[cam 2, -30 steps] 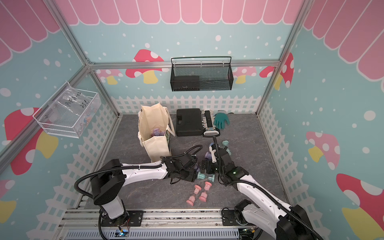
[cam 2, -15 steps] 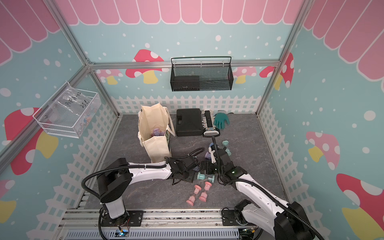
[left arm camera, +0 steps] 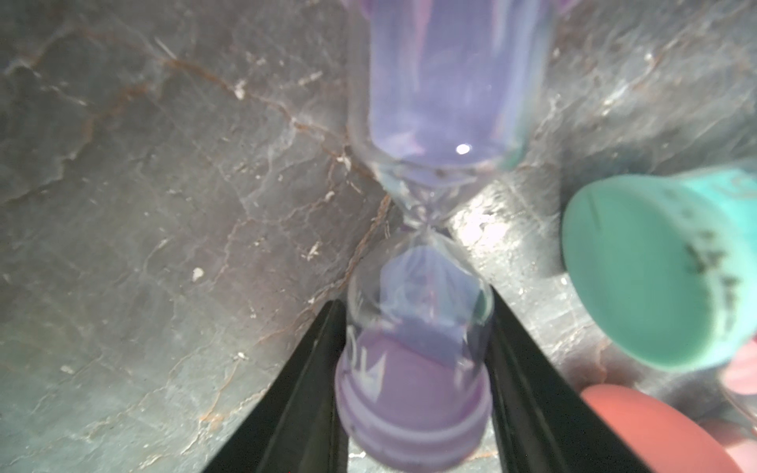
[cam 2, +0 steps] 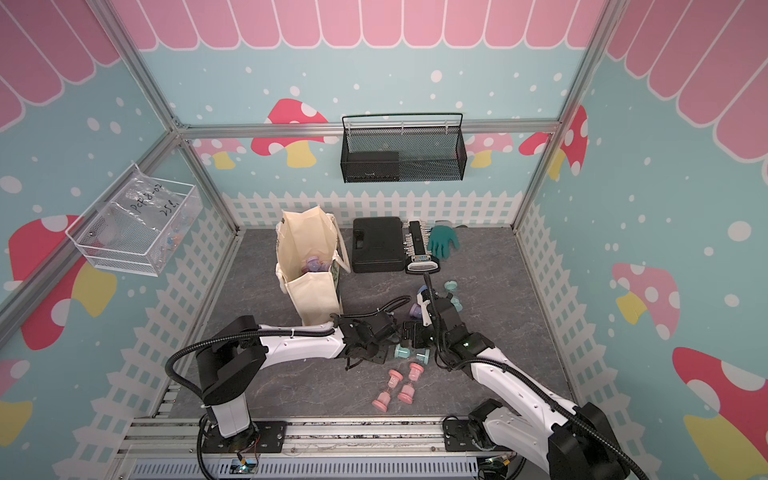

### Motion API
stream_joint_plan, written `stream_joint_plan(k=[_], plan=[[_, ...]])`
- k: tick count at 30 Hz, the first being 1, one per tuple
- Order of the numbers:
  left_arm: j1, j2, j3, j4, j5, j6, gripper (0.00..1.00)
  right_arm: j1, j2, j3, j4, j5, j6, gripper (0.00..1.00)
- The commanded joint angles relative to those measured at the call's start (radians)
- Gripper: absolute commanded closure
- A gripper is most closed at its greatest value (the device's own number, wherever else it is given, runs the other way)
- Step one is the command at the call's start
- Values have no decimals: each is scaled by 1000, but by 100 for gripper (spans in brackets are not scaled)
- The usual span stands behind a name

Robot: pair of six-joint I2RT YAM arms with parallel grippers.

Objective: Put the hourglass into the canvas bag
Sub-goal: Pick up the hourglass from the center of the board.

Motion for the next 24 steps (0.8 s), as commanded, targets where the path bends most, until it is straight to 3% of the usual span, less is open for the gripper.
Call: stream_joint_plan(k=[1, 24], plan=[[-6, -3, 5, -4, -12, -23, 54, -4, -9, -9, 18, 20, -2, 0], [8, -219, -1, 1, -39, -31, 66, -4, -127, 23, 28, 55, -51, 0]])
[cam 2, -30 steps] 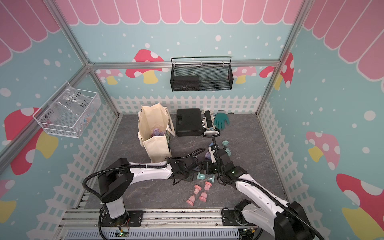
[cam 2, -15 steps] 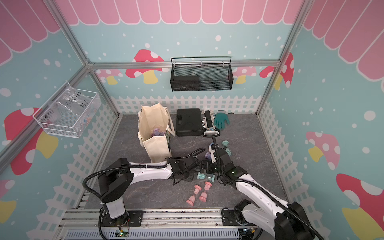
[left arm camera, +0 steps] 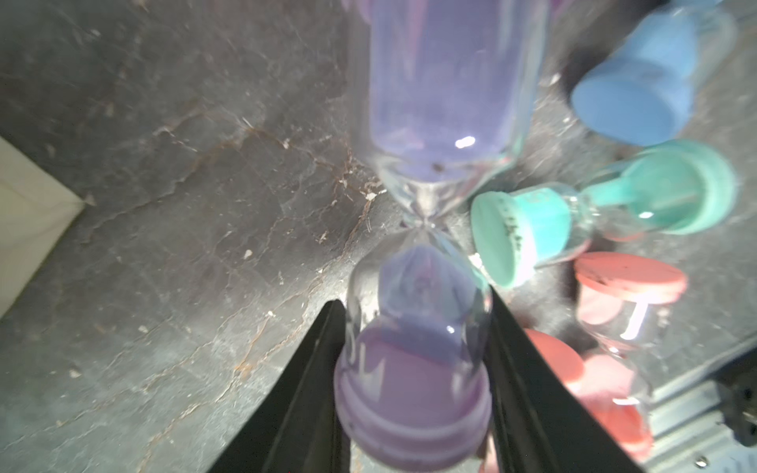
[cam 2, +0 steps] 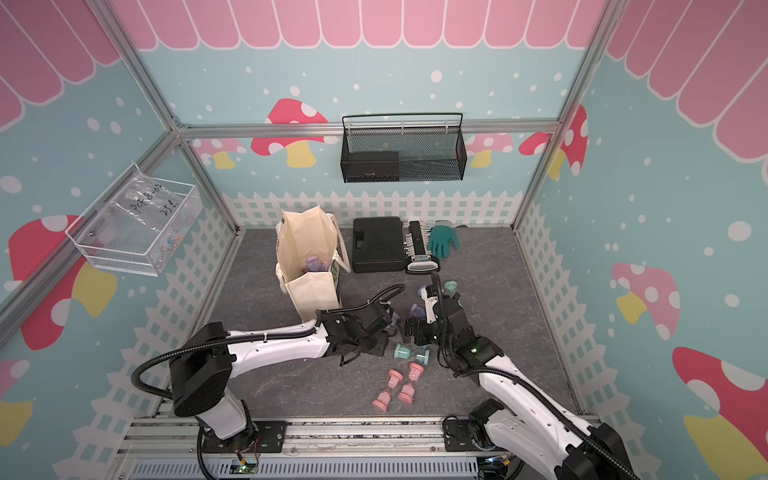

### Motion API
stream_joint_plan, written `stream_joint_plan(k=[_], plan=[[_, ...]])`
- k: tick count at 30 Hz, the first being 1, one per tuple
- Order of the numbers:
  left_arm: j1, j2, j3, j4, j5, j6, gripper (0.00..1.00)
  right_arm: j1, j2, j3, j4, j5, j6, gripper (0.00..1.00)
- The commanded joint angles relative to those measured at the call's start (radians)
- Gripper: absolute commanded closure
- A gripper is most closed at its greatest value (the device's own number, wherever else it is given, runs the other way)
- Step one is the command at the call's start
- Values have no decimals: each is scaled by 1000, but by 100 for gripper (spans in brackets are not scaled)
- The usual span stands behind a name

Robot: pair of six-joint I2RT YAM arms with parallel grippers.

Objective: Put the hourglass into the canvas bag
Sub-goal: Pick up the hourglass from the center of the board, then place the hourglass in the canvas bag.

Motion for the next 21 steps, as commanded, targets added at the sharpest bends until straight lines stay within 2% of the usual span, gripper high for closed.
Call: stream_joint_plan(k=[1, 12, 21], plan=[[10, -67, 1, 2, -31, -21, 67, -4, -20, 28, 16, 4, -27, 0], [89, -249, 50, -38, -42, 51, 71, -4, -44, 87, 137, -93, -104, 0], [164, -340, 173, -126, -107, 136, 74, -4, -13, 148, 273, -174, -145, 0]])
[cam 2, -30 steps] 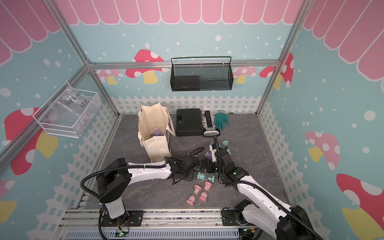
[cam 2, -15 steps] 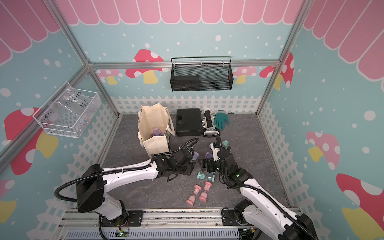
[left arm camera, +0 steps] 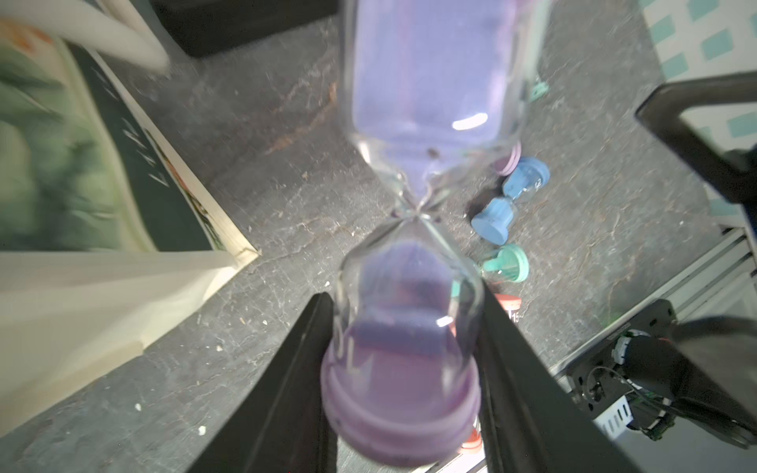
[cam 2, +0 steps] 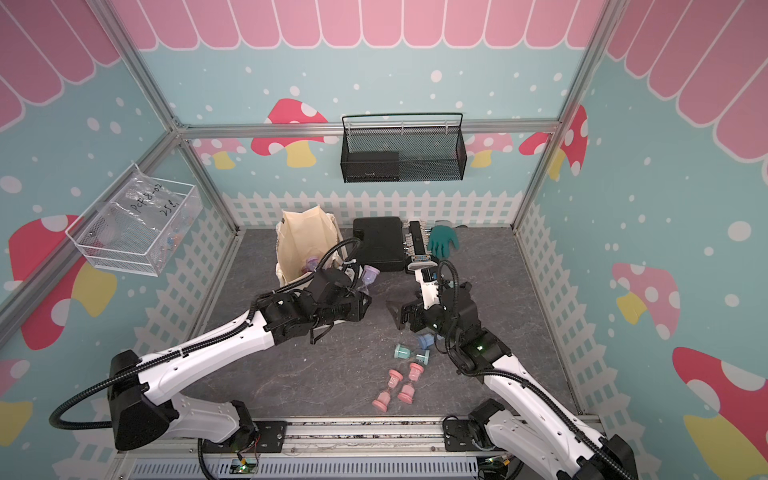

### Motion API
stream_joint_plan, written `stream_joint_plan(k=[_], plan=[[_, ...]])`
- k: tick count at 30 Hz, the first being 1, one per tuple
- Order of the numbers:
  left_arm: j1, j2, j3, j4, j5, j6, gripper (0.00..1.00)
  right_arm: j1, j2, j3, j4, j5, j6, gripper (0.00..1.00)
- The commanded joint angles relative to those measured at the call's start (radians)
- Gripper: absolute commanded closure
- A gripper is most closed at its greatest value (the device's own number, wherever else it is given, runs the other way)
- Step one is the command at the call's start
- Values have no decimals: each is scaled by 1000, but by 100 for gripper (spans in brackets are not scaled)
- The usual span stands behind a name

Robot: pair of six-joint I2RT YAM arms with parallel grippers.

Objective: Put the hourglass into the canvas bag
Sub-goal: Place the hourglass in the canvas bag.

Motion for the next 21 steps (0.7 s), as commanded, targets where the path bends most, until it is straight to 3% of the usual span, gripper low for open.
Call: stream_joint_plan(k=[1, 13, 21], plan=[[23, -45, 67, -47, -65, 48, 74, -4, 19, 45, 90, -52, -32, 1], [164, -43, 255, -206, -193, 122, 76, -5, 128, 111, 253, -176, -32, 0], [307, 48, 294, -213, -155, 103, 78, -4, 223, 154, 362, -246, -26, 0]])
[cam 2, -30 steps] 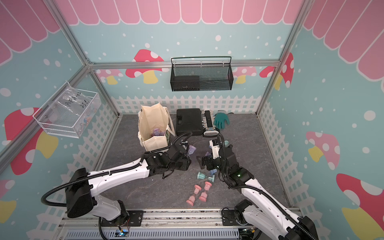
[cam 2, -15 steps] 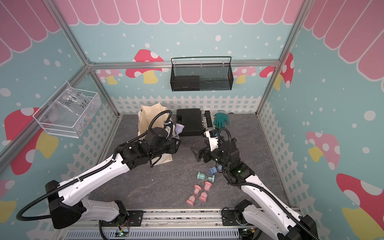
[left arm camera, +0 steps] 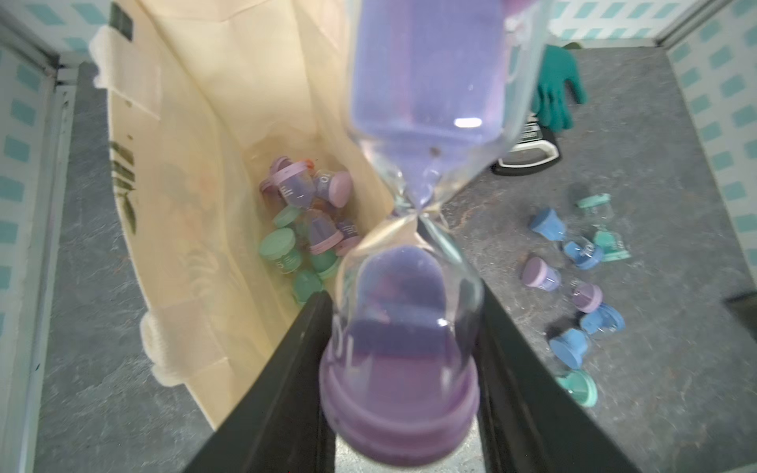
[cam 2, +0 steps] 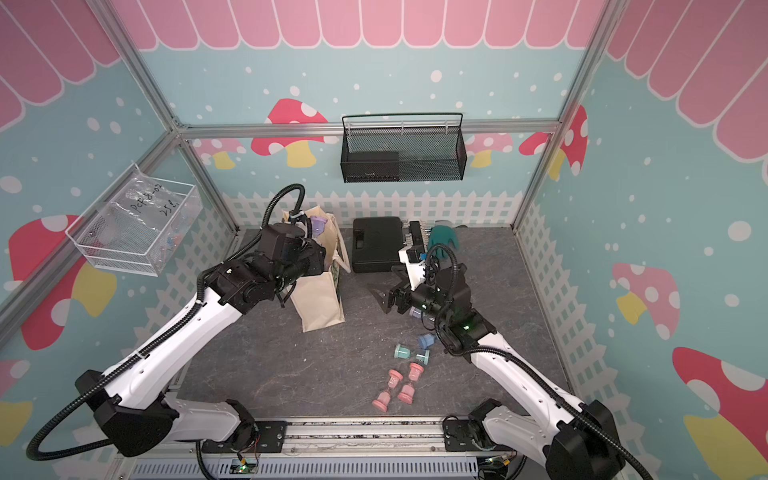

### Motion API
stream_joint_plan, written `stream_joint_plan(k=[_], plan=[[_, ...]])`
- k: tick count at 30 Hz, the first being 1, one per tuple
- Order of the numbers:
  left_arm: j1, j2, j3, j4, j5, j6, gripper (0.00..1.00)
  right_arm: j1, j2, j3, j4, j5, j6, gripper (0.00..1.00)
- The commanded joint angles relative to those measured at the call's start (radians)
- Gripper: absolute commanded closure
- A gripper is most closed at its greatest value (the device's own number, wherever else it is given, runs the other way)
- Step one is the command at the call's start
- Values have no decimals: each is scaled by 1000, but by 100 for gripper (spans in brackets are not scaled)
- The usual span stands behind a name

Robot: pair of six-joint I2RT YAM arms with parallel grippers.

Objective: Put the hourglass into the canvas bag
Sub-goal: Place the hourglass in the canvas bag.

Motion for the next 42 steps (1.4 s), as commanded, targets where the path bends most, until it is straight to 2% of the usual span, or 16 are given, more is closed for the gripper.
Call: stream_joint_plan(k=[1, 11, 25, 31, 42], plan=[[47, 59, 47, -23, 12, 1, 78, -3, 32, 35, 91, -46, 6, 0], [169, 227, 101, -32, 83, -12, 79, -4, 137, 49, 187, -76, 29, 1], [218, 391, 84, -37, 102, -26, 78, -3, 197, 52, 223, -83, 12, 0], [221, 444, 83, -36, 118, -37, 74, -4, 207, 48, 223, -76, 9, 0], [224, 457, 62, -36, 124, -46, 66, -5, 204, 44, 223, -62, 9, 0]])
